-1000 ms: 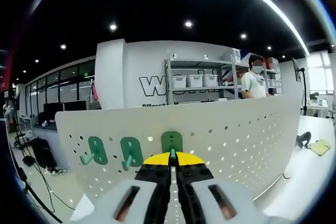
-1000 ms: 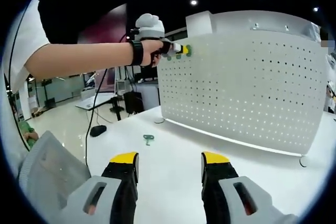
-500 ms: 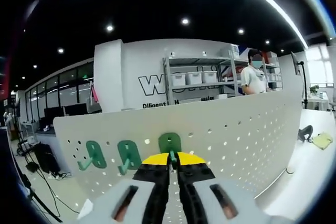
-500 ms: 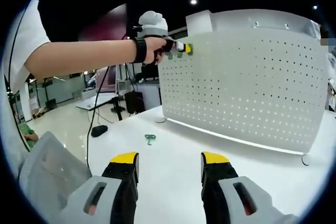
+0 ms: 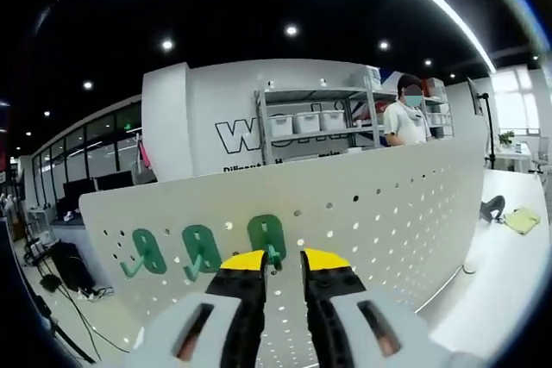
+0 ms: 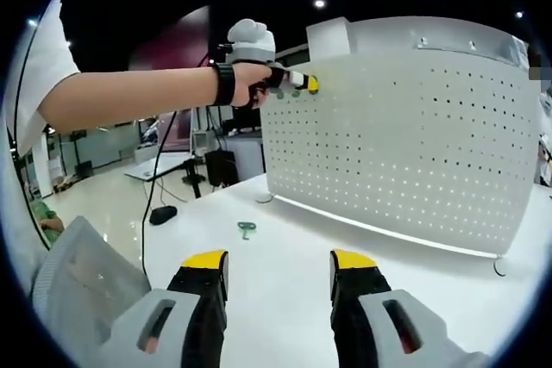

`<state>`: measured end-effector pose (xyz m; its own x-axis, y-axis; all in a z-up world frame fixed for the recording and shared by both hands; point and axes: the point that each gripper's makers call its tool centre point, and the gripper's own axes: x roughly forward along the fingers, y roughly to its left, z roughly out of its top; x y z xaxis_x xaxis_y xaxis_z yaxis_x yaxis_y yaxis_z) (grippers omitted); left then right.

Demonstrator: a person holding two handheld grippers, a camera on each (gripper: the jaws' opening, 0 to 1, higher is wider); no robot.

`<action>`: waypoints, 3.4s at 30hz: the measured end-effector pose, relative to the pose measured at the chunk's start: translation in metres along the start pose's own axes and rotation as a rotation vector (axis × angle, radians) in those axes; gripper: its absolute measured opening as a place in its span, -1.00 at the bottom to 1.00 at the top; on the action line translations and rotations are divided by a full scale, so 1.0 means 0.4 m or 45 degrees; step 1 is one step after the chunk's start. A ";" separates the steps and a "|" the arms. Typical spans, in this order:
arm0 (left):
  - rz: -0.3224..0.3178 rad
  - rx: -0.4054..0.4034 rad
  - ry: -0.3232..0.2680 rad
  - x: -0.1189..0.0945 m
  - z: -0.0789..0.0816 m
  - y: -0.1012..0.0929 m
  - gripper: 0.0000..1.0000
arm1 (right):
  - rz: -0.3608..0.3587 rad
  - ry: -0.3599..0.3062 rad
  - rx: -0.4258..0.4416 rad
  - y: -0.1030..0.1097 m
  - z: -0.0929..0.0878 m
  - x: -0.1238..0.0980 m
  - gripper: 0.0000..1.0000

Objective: Insert the hook assembly into the mounting plate slot until the hook locks in place.

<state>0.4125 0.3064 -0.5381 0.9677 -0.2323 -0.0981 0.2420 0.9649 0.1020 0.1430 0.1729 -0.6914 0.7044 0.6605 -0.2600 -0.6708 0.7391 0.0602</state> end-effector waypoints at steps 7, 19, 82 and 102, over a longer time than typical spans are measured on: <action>-0.038 0.042 -0.005 -0.037 -0.005 -0.014 -0.57 | 0.012 0.012 -0.016 0.009 0.005 -0.003 -0.04; -0.117 0.031 0.008 -0.121 -0.040 -0.021 -0.50 | 0.031 0.027 -0.034 0.048 0.007 0.002 -0.06; -0.532 0.215 0.679 -0.378 -0.593 0.042 -0.41 | -0.063 0.071 -0.051 0.148 0.013 0.056 -0.06; -0.574 0.285 0.814 -0.373 -0.707 0.074 -0.50 | -0.112 0.099 -0.028 0.156 -0.009 0.056 -0.09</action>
<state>0.2553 0.4044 -0.8005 0.5626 -0.4123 -0.7166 0.6724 0.7325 0.1064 0.1161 0.2334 -0.6970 0.7412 0.5806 -0.3370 -0.6128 0.7901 0.0133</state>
